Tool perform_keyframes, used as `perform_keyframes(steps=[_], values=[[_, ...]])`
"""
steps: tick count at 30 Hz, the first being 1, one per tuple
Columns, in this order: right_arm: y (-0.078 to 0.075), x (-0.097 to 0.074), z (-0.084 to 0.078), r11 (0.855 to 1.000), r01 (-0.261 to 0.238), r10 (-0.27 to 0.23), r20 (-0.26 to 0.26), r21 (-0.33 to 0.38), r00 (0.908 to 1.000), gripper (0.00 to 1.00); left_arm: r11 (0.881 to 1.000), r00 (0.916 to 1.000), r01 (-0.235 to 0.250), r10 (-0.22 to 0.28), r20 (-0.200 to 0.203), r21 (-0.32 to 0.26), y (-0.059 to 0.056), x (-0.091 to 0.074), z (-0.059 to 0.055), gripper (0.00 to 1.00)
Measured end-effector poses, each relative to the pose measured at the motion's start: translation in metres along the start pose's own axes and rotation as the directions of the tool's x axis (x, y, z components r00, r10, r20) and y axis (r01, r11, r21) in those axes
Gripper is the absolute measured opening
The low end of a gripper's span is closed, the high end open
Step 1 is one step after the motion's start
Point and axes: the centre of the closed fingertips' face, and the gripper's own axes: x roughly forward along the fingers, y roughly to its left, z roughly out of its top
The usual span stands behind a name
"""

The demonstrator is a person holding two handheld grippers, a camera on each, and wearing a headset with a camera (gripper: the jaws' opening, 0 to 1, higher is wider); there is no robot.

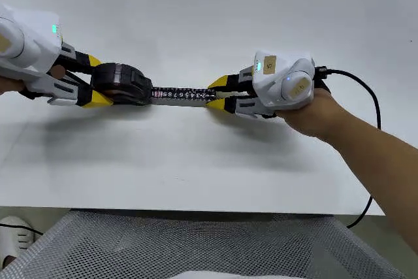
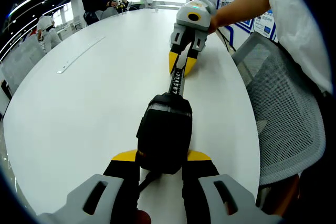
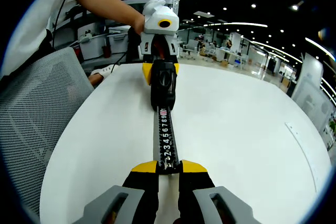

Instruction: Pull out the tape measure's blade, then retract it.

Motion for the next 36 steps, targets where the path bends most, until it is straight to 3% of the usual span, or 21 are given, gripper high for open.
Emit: perform_keyframes(steps=[36], values=[[-0.003, -0.039, -0.029, 1.0, 0.022, -0.022, -0.07, 0.009, 0.9973, 0.09, 1.0, 1.0, -0.004, 0.004, 0.006, -0.008, 0.0, 0.0, 0.0, 0.25]])
